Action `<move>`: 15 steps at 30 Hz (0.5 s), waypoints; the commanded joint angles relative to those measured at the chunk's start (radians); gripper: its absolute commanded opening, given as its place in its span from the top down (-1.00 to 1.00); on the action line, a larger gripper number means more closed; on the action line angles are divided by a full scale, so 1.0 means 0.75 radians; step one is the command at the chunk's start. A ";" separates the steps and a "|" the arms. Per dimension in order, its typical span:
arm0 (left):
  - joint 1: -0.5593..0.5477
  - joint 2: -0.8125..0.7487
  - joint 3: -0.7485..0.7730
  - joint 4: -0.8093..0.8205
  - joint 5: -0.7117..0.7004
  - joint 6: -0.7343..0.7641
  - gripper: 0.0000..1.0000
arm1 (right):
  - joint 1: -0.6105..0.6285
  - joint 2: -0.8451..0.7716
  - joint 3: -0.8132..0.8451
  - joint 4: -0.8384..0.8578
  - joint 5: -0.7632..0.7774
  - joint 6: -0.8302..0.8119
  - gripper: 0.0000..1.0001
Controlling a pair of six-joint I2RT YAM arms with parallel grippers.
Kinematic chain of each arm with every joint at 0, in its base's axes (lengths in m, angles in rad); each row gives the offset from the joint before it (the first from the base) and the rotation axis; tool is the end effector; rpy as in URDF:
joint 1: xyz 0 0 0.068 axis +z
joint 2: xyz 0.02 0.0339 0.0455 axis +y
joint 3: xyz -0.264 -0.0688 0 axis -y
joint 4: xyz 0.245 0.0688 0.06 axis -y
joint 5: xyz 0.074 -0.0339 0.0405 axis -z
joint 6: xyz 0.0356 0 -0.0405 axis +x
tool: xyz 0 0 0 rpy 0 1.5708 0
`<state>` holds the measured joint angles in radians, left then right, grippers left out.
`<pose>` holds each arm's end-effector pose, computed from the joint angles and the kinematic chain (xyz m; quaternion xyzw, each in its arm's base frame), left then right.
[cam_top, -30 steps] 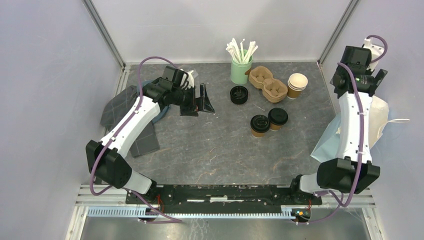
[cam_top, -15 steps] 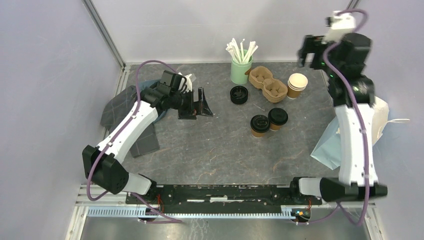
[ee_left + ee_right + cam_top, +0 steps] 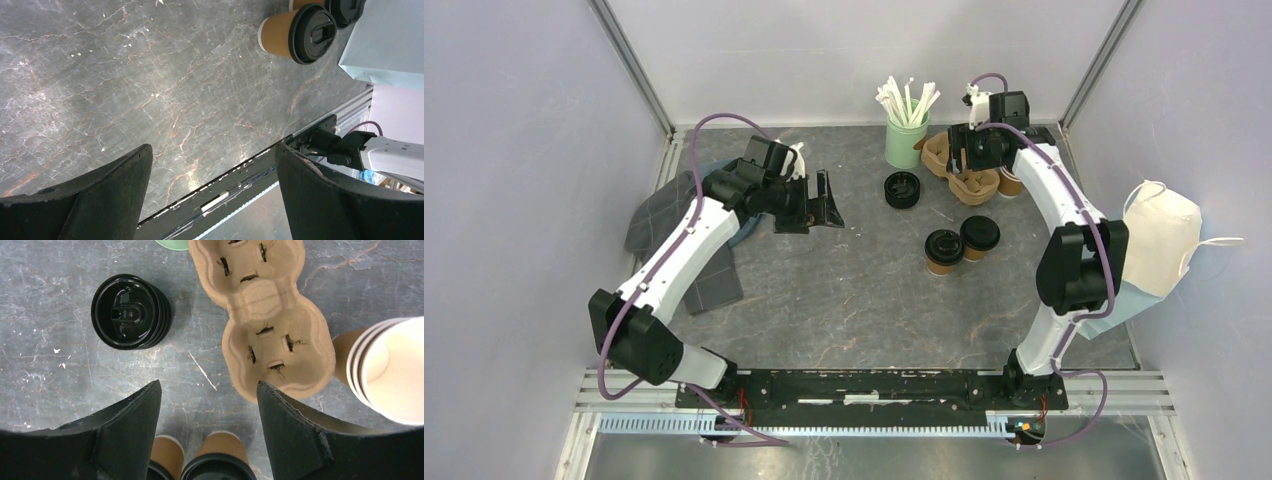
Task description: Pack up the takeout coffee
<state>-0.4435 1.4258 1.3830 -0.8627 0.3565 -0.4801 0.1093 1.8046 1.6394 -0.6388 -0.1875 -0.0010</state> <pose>0.2616 -0.1380 0.3397 0.0409 0.9311 -0.2932 0.2130 0.4051 0.0511 0.3107 -0.0859 0.9200 0.1068 0.3672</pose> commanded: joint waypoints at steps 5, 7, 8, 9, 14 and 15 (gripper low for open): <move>0.004 0.052 0.043 -0.020 -0.048 0.025 -0.94 | -0.036 0.185 0.168 0.094 -0.039 0.041 -0.41; 0.004 0.062 0.048 -0.011 -0.040 0.018 -0.94 | -0.059 0.214 0.162 0.115 -0.075 0.062 -0.34; 0.003 0.067 0.051 -0.006 -0.036 0.015 -0.94 | -0.071 0.227 0.155 0.131 -0.093 0.068 -0.32; 0.004 0.073 0.051 -0.003 -0.028 0.012 -0.94 | -0.080 0.240 0.150 0.147 -0.110 0.073 -0.32; 0.004 0.087 0.062 -0.008 -0.020 0.008 -0.94 | -0.110 0.317 0.179 0.164 -0.180 0.076 -0.31; 0.004 0.090 0.067 -0.014 -0.025 0.009 -0.94 | -0.115 0.329 0.175 0.169 -0.198 0.082 -0.30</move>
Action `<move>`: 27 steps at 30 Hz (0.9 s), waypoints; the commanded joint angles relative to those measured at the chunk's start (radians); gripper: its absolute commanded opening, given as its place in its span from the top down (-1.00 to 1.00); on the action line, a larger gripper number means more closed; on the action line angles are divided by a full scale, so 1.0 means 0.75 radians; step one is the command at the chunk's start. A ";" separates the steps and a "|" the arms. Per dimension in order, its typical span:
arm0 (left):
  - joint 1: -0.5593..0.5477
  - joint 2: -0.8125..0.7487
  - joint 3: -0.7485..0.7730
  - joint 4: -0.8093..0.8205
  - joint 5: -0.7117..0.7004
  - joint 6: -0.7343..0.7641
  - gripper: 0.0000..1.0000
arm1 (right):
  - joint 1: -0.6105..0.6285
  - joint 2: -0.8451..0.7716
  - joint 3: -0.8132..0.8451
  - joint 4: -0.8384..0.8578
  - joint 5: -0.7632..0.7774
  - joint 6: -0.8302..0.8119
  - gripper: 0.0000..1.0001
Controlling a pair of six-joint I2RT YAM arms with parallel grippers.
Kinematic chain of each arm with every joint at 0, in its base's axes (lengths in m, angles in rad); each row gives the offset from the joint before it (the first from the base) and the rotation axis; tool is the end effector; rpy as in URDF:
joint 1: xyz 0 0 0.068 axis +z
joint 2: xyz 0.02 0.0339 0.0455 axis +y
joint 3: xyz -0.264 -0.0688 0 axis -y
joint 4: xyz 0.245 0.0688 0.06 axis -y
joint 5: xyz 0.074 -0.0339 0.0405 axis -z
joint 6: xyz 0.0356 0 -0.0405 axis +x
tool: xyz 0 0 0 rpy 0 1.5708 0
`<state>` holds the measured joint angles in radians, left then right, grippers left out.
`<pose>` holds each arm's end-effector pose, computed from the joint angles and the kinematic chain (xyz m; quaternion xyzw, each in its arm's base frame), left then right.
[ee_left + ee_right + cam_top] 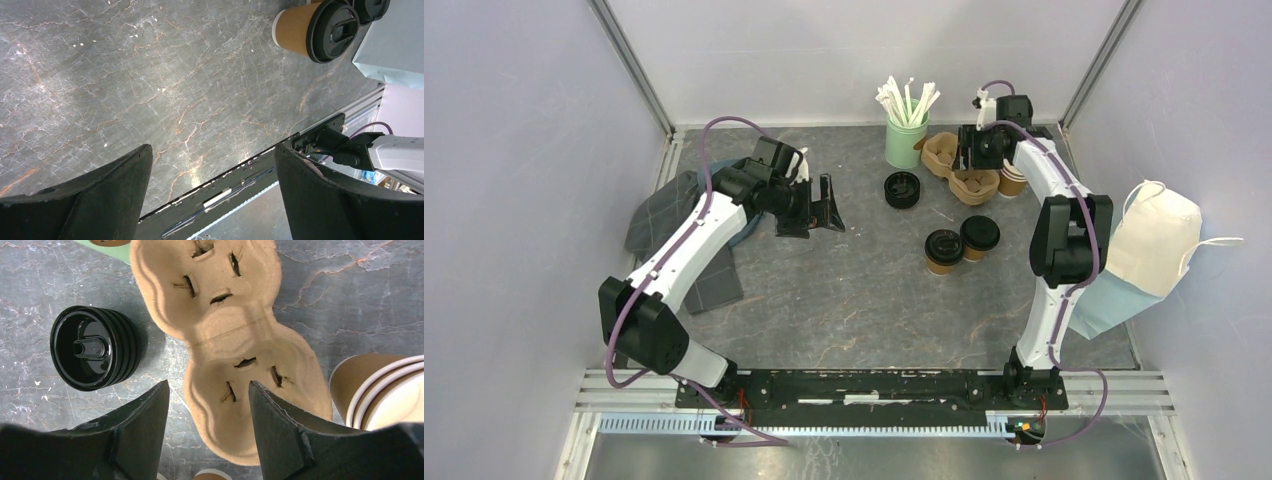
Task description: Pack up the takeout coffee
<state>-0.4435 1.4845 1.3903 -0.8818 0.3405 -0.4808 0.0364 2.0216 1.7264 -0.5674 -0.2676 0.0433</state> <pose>0.2723 -0.1425 0.3241 0.0321 0.9430 -0.2738 0.1863 0.4567 0.0261 0.2550 -0.0430 0.9297 0.1387 0.3384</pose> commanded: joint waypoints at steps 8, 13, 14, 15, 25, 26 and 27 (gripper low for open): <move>0.004 0.031 0.081 -0.020 -0.012 0.023 -0.94 | -0.030 0.079 -0.012 0.133 -0.186 0.053 -0.17; 0.003 0.043 0.084 -0.025 -0.003 0.034 -0.94 | -0.037 0.089 -0.030 0.140 -0.197 0.061 -0.07; 0.003 0.045 0.085 -0.028 -0.002 0.038 -0.94 | -0.038 0.088 -0.039 0.144 -0.200 0.065 -0.05; 0.004 0.047 0.088 -0.029 -0.002 0.042 -0.94 | -0.042 0.088 -0.047 0.150 -0.203 0.070 -0.03; 0.003 0.061 0.095 -0.057 0.006 0.087 -0.94 | -0.040 0.081 -0.097 0.190 -0.251 0.112 0.25; 0.004 0.062 0.098 -0.062 0.006 0.091 -0.94 | -0.042 0.075 -0.097 0.195 -0.250 0.118 0.27; 0.003 0.064 0.102 -0.064 0.006 0.098 -0.94 | -0.042 0.069 -0.097 0.199 -0.250 0.128 0.29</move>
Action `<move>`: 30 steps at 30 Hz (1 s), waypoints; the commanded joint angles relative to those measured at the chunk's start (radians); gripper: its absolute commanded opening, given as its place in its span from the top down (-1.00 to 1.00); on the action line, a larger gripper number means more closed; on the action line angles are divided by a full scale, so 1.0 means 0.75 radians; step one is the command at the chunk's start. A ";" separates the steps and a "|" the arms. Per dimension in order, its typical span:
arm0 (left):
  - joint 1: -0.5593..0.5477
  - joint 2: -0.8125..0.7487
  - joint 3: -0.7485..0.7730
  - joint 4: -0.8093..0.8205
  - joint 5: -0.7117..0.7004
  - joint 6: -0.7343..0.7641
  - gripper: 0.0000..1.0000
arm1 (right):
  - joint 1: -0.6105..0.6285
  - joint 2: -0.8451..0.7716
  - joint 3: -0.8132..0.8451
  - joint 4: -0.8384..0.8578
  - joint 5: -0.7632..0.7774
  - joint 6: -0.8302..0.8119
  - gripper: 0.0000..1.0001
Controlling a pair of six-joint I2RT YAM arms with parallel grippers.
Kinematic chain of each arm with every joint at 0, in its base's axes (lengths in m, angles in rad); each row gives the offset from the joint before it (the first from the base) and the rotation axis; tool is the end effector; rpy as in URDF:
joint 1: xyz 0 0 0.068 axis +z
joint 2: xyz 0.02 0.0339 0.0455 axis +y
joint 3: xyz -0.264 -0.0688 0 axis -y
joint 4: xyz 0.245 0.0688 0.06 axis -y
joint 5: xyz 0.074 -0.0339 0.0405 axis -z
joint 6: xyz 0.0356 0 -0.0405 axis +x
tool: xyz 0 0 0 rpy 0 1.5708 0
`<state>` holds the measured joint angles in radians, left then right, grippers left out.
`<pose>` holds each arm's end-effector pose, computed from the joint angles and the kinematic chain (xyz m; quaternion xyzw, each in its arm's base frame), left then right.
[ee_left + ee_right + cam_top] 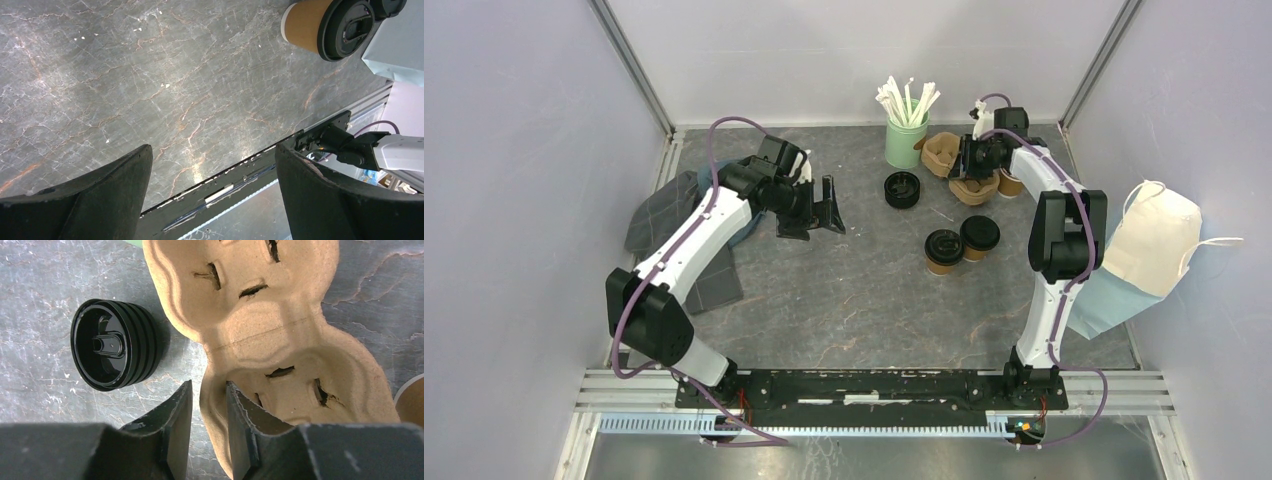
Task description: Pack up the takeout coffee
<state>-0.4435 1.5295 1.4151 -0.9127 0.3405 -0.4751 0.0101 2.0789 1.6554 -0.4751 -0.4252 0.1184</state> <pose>0.2794 -0.1459 0.3169 0.0305 0.9500 -0.2636 0.1649 0.4626 0.0194 0.2149 -0.0195 0.9252 0.2195 0.3089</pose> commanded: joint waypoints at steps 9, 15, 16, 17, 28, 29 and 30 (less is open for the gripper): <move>0.017 0.024 0.103 -0.059 0.014 0.152 -0.94 | -0.056 -0.039 -0.018 0.119 -0.083 0.090 0.60; 0.024 0.028 0.113 -0.073 0.012 0.182 -0.94 | -0.056 -0.063 -0.027 0.127 -0.075 0.104 0.82; 0.025 0.028 0.113 -0.075 0.011 0.186 -0.94 | -0.056 -0.071 -0.024 0.122 -0.071 0.105 0.84; 0.025 0.030 0.115 -0.076 0.008 0.189 -0.94 | -0.057 -0.079 -0.021 0.117 -0.069 0.105 0.86; 0.029 0.032 0.123 -0.075 -0.007 0.200 -0.94 | -0.035 -0.233 -0.078 0.105 0.045 0.143 1.00; 0.029 0.031 0.126 -0.074 -0.007 0.201 -0.94 | -0.030 -0.241 -0.080 0.103 0.065 0.141 1.00; 0.029 0.031 0.128 -0.074 -0.008 0.202 -0.94 | -0.025 -0.251 -0.078 0.102 0.084 0.140 1.00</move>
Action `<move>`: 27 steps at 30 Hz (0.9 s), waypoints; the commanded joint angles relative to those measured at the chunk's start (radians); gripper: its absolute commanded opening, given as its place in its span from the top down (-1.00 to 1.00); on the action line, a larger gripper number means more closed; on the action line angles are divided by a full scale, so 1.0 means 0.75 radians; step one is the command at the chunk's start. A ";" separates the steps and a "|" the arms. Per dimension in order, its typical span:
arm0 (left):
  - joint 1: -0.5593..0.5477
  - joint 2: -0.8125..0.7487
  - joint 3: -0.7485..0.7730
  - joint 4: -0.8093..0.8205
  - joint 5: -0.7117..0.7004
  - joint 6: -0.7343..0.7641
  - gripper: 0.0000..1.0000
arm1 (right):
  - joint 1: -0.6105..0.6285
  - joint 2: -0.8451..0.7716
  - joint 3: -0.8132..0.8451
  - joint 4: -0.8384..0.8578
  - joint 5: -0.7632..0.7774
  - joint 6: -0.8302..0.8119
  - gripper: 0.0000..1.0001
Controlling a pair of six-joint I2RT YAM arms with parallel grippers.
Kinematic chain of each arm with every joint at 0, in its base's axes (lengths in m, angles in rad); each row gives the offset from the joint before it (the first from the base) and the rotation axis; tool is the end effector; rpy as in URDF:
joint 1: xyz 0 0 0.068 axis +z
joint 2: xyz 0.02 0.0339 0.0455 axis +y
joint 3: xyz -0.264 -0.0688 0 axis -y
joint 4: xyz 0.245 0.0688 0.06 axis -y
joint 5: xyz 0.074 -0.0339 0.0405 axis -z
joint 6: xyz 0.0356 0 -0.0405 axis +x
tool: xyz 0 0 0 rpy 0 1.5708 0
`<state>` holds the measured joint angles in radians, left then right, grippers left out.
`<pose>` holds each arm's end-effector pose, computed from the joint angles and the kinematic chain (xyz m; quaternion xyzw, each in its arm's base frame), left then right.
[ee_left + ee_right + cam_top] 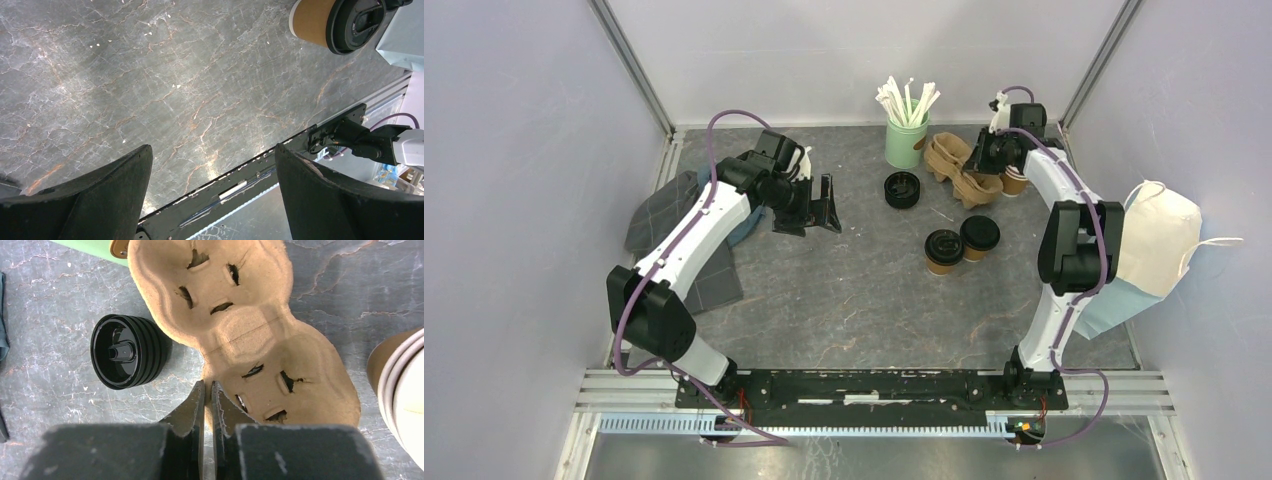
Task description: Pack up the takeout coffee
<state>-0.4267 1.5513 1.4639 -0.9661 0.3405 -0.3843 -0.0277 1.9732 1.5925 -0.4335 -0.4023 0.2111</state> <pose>0.2840 -0.1422 0.3224 0.0635 0.9516 -0.2499 0.1670 0.4466 0.0016 0.2435 0.0352 0.9129 0.2180 0.3434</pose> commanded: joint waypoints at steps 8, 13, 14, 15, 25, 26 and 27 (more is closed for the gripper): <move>0.006 -0.018 0.048 0.007 -0.005 0.074 -0.94 | 0.132 -0.161 -0.008 0.034 0.257 -0.085 1.00; 0.006 -0.037 0.038 0.010 -0.011 0.060 -0.93 | 0.224 -0.209 0.025 -0.035 0.497 -0.196 1.00; 0.005 -0.044 0.038 0.011 -0.018 0.058 -0.93 | 0.240 -0.229 0.020 -0.043 0.556 -0.216 1.00; 0.006 -0.049 0.038 0.010 -0.023 0.055 -0.93 | 0.250 -0.258 0.010 -0.049 0.596 -0.227 1.00; 0.016 -0.136 0.043 0.089 0.024 -0.121 -0.92 | 0.451 -0.655 -0.220 -0.084 0.652 -0.469 1.00; 0.029 -0.145 0.054 0.100 0.041 -0.160 -0.91 | 0.501 -0.697 -0.242 -0.097 0.641 -0.506 1.00; 0.057 -0.156 0.064 0.114 0.078 -0.209 -0.89 | 0.559 -0.729 -0.258 -0.108 0.643 -0.536 1.00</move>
<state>-0.4213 1.4990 1.4689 -0.9478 0.3431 -0.4168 0.2733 1.5333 1.4418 -0.4980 0.0792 -0.0536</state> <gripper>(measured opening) 0.959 0.068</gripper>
